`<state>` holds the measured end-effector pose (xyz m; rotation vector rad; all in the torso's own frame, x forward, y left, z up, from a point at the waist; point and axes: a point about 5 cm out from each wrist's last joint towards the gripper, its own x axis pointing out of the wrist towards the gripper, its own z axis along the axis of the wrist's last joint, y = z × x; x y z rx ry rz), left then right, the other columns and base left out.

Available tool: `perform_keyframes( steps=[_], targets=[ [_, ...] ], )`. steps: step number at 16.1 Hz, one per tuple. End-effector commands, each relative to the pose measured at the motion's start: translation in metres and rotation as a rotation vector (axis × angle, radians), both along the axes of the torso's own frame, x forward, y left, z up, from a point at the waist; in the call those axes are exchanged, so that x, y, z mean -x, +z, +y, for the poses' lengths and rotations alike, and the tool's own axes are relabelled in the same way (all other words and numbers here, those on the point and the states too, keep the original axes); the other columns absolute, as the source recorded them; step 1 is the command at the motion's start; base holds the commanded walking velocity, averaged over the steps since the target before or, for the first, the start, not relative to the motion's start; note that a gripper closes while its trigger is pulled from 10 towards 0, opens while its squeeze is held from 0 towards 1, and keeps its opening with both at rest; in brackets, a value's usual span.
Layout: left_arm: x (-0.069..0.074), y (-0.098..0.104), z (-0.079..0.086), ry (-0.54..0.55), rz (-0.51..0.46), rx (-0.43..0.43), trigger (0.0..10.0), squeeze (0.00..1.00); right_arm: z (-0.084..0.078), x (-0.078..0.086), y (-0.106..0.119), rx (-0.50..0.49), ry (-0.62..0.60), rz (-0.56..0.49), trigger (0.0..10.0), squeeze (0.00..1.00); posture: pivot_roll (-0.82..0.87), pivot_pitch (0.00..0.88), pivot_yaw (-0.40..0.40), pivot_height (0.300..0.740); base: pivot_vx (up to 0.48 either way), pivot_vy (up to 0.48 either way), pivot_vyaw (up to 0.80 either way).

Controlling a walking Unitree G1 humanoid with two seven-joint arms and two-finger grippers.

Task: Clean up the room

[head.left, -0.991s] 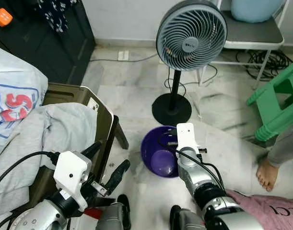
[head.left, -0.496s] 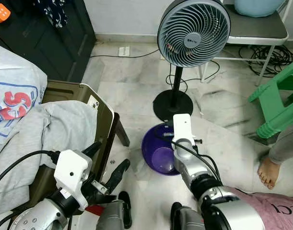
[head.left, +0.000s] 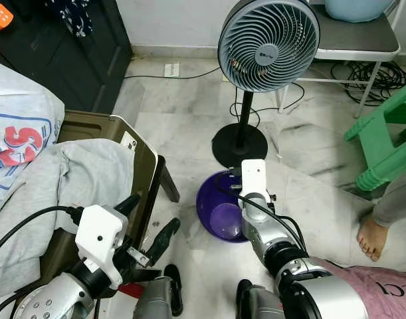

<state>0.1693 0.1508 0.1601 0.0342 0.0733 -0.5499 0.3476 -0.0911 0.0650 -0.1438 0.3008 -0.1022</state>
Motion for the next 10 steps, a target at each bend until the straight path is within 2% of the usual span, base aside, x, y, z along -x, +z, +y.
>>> perform_keyframes(
  steps=[1,7,10],
  targets=[
    [0.002,-0.002,0.001,0.004,0.015,-0.011,10.0,0.0,0.004,0.004,-0.006,-0.017,0.004,0.025,10.0,1.0,0.19,0.348,0.083,0.74,0.0,0.0,0.0],
    [-0.002,-0.003,0.001,0.012,0.01,-0.01,10.0,0.0,0.004,0.003,-0.005,-0.023,0.011,0.021,10.0,1.0,0.18,0.342,0.079,0.74,0.0,0.0,0.0],
    [-0.008,-0.004,-0.003,0.007,-0.003,-0.001,10.0,0.0,0.004,-0.003,0.005,-0.042,0.029,-0.027,10.0,1.0,0.16,0.314,0.07,0.74,0.0,0.0,0.0]
  ],
)
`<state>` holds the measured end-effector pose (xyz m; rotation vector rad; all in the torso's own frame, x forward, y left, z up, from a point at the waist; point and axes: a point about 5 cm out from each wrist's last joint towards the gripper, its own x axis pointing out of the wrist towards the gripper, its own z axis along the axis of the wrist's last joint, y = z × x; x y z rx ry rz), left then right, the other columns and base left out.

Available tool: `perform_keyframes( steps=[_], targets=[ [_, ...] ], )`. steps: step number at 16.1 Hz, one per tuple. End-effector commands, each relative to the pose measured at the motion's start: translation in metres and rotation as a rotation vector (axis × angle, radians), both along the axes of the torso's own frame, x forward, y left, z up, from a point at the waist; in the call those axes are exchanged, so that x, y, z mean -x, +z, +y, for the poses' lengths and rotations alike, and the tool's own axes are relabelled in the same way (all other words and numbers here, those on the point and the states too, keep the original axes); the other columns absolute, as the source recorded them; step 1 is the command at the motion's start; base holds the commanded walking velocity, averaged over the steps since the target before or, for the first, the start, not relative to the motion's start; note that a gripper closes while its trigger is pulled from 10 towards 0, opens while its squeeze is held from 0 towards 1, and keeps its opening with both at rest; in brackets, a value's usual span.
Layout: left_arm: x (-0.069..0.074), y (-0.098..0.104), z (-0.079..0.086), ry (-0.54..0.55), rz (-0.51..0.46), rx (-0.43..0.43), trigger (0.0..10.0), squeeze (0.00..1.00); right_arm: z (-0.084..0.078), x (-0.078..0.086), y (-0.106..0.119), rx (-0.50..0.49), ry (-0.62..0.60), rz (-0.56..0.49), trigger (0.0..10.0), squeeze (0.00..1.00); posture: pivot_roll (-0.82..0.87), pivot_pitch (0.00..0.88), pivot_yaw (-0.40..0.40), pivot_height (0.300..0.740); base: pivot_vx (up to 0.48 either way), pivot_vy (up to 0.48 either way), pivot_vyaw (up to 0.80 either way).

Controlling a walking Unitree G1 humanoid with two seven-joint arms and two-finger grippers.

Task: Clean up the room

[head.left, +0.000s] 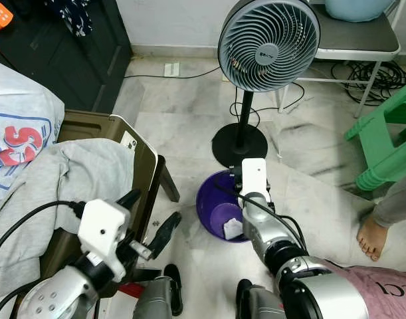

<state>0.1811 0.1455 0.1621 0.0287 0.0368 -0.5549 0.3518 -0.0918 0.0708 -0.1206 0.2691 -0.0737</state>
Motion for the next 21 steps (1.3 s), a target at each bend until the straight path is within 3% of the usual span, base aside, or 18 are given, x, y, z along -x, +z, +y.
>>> perform_keyframes(
  steps=[1,8,10,11,14,17,19,20,21],
  targets=[
    [-0.004,-0.005,-0.001,0.009,0.008,-0.002,10.0,0.0,0.003,-0.001,0.005,-0.04,0.025,-0.03,10.0,1.0,0.13,0.284,0.056,0.74,0.0,0.0,0.0],
    [-0.05,-0.006,-0.018,0.014,-0.103,0.06,10.0,0.0,-0.006,0.01,0.035,-0.062,0.161,-0.243,10.0,1.0,-0.01,0.13,0.007,0.74,0.0,0.0,0.0],
    [-0.061,-0.005,-0.02,0.018,-0.144,0.07,10.0,0.0,-0.02,0.023,0.036,-0.034,0.177,-0.266,10.0,1.0,-0.03,0.077,0.0,0.74,0.0,0.0,0.0],
    [-0.072,-0.005,-0.019,0.031,-0.176,0.073,10.0,0.0,-0.035,0.027,0.037,-0.018,0.181,-0.282,10.0,1.0,-0.05,0.023,-0.003,0.74,0.0,0.0,0.0],
    [-0.081,0.0,-0.015,0.092,-0.242,0.089,10.0,0.0,-0.051,0.028,0.045,0.008,0.215,-0.303,10.0,1.0,-0.07,0.0,-0.022,0.74,0.0,0.0,0.0],
    [-0.089,-0.002,-0.014,0.142,-0.279,0.106,10.0,0.0,-0.068,0.041,0.044,0.036,0.225,-0.298,10.0,1.0,-0.06,0.0,-0.036,0.74,0.0,0.0,0.0],
    [-0.084,-0.008,-0.002,0.207,-0.283,0.076,10.0,0.0,-0.073,0.052,0.036,0.049,0.236,-0.272,10.0,1.0,-0.06,0.0,-0.033,0.74,0.0,0.0,0.0],
    [-0.08,-0.014,0.008,0.255,-0.265,0.068,10.0,0.0,-0.07,0.058,0.033,0.043,0.259,-0.266,10.0,0.89,-0.07,0.0,-0.028,0.74,0.0,0.0,0.0],
    [-0.074,-0.021,0.016,0.282,-0.248,0.054,10.0,0.0,-0.066,0.063,0.031,0.046,0.284,-0.266,10.0,0.0,-0.06,0.0,-0.032,0.74,0.0,0.0,0.0]
  ],
)
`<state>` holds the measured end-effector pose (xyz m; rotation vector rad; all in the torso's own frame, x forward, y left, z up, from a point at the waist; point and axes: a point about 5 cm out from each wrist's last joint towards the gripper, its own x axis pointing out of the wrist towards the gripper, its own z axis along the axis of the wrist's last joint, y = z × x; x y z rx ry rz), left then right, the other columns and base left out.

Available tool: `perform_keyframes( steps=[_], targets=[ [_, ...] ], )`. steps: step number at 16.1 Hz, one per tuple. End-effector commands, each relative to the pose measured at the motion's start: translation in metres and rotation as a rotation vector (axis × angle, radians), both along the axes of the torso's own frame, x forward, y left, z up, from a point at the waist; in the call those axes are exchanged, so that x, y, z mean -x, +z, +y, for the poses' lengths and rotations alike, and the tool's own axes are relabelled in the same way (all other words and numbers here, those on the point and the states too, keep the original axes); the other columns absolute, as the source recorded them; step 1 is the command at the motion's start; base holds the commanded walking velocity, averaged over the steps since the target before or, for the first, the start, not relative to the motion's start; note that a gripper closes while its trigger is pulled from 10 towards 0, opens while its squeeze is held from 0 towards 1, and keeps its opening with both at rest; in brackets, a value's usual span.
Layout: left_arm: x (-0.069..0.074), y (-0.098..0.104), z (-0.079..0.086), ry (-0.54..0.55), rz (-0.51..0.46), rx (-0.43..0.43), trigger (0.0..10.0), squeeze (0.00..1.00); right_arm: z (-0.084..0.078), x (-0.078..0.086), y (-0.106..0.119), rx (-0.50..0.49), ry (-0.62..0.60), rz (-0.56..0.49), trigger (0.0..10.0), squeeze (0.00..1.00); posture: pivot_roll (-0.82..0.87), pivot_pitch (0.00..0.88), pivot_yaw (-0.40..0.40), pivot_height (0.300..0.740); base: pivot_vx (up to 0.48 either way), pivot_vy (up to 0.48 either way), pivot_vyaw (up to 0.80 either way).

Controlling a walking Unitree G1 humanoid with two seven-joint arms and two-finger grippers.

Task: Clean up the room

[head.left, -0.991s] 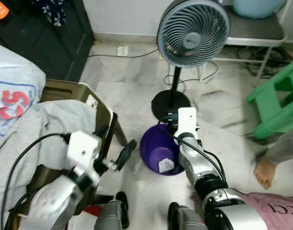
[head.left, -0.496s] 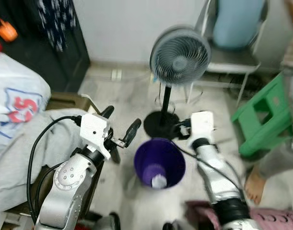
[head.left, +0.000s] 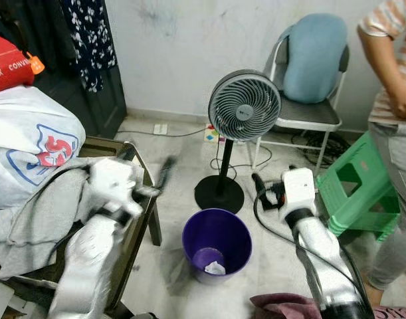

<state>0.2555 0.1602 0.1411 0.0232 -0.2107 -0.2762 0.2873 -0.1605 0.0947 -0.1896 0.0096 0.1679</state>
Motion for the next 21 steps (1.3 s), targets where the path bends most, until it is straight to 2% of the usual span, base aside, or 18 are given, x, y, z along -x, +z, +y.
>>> perform_keyframes(
  steps=[1,4,6,8,11,14,16,19,21],
  targets=[
    [0.007,-0.008,0.007,0.028,0.013,-0.026,10.0,0.0,0.004,0.004,0.006,0.003,0.033,-0.027,10.0,0.0,-0.05,0.0,-0.037,0.74,0.0,0.0,0.0],
    [0.017,-0.015,0.018,0.117,0.012,-0.037,10.0,0.0,-0.006,0.01,0.01,-0.008,-0.008,-0.046,10.0,0.0,-0.04,0.0,-0.051,0.74,0.0,0.0,0.0],
    [0.018,-0.016,0.017,0.13,0.012,-0.028,10.0,0.0,-0.013,0.014,0.008,0.001,-0.037,-0.032,10.0,0.0,-0.06,0.0,-0.056,0.74,0.0,0.0,0.0],
    [0.014,-0.02,0.012,0.151,0.043,-0.052,10.0,0.0,-0.013,0.017,0.009,-0.005,-0.032,-0.028,10.0,0.0,-0.07,0.0,-0.047,0.74,0.0,0.0,0.0],
    [0.015,-0.016,0.004,0.064,0.035,-0.042,10.0,0.0,-0.014,0.013,0.012,-0.01,-0.05,-0.03,10.0,0.0,-0.07,0.0,-0.04,0.74,0.0,0.0,0.0],
    [0.013,-0.016,0.004,0.075,0.034,-0.024,10.0,0.0,-0.021,0.008,0.016,0.001,-0.099,-0.027,10.0,0.0,-0.08,0.0,-0.037,0.74,0.0,0.0,0.0],
    [0.012,-0.017,0.001,0.066,0.038,-0.027,10.0,0.0,-0.019,0.006,0.018,0.037,-0.088,-0.023,10.0,0.0,-0.08,0.0,-0.035,0.74,0.0,0.0,0.0],
    [0.015,-0.017,-0.002,0.056,0.052,-0.037,10.0,0.0,0.0,0.01,0.027,0.046,0.046,-0.045,10.0,0.0,-0.09,0.0,-0.012,0.74,0.0,0.0,0.0],
    [0.015,-0.017,-0.003,0.035,0.05,-0.042,10.0,0.0,-0.001,0.011,0.026,0.059,0.04,-0.034,10.0,0.0,-0.08,0.0,-0.03,0.74,0.0,0.0,0.0]
  ],
)
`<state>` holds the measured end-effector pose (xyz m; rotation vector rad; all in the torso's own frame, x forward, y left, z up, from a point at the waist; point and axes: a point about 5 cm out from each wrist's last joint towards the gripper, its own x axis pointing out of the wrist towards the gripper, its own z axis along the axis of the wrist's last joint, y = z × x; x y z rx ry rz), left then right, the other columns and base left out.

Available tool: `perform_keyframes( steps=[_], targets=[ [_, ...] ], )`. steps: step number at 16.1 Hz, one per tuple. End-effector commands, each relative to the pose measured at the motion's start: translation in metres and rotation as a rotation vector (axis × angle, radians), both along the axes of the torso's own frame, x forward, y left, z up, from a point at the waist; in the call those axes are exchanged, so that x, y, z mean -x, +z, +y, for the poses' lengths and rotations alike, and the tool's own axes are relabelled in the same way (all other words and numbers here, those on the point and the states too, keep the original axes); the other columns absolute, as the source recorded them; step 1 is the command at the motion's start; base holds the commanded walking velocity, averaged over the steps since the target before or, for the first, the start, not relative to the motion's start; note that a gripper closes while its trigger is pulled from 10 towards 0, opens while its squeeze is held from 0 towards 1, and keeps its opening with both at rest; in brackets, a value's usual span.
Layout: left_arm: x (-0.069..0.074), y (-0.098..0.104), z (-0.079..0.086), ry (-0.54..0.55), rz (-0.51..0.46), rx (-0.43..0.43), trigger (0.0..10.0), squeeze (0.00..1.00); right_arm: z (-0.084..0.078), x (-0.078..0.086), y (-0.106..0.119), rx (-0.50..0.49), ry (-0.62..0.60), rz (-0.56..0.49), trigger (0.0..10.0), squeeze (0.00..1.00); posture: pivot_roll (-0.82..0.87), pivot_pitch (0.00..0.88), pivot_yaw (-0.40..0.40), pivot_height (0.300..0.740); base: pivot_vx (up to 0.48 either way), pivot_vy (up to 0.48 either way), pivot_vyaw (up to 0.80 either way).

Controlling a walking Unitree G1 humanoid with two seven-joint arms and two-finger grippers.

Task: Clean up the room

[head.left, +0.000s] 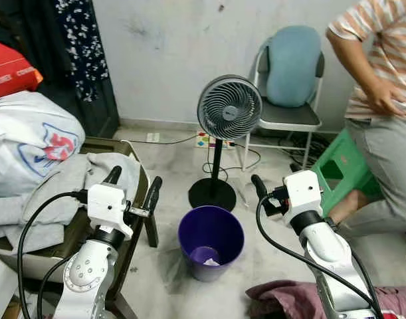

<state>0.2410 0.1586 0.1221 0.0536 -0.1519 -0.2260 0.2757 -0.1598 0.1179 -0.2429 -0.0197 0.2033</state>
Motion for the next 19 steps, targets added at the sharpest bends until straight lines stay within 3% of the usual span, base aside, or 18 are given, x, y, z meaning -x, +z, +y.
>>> perform_keyframes(
  steps=[1,6,19],
  targets=[
    [0.001,0.005,0.0,-0.004,-0.012,-0.006,10.0,0.0,0.001,-0.001,0.002,-0.017,-0.009,0.007,10.0,0.0,-0.07,0.0,-0.039,0.74,0.0,0.0,0.0],
    [0.012,0.003,-0.007,-0.044,0.01,0.042,10.0,0.0,0.017,0.01,-0.001,-0.117,-0.077,0.006,10.0,0.0,-0.08,0.0,-0.045,0.74,0.059,0.0,0.0],
    [0.012,0.003,-0.019,-0.115,0.044,0.058,10.0,0.0,0.01,0.003,0.001,-0.097,-0.086,0.025,10.0,0.0,-0.1,0.0,-0.049,0.74,0.346,0.0,0.0]
  ],
)
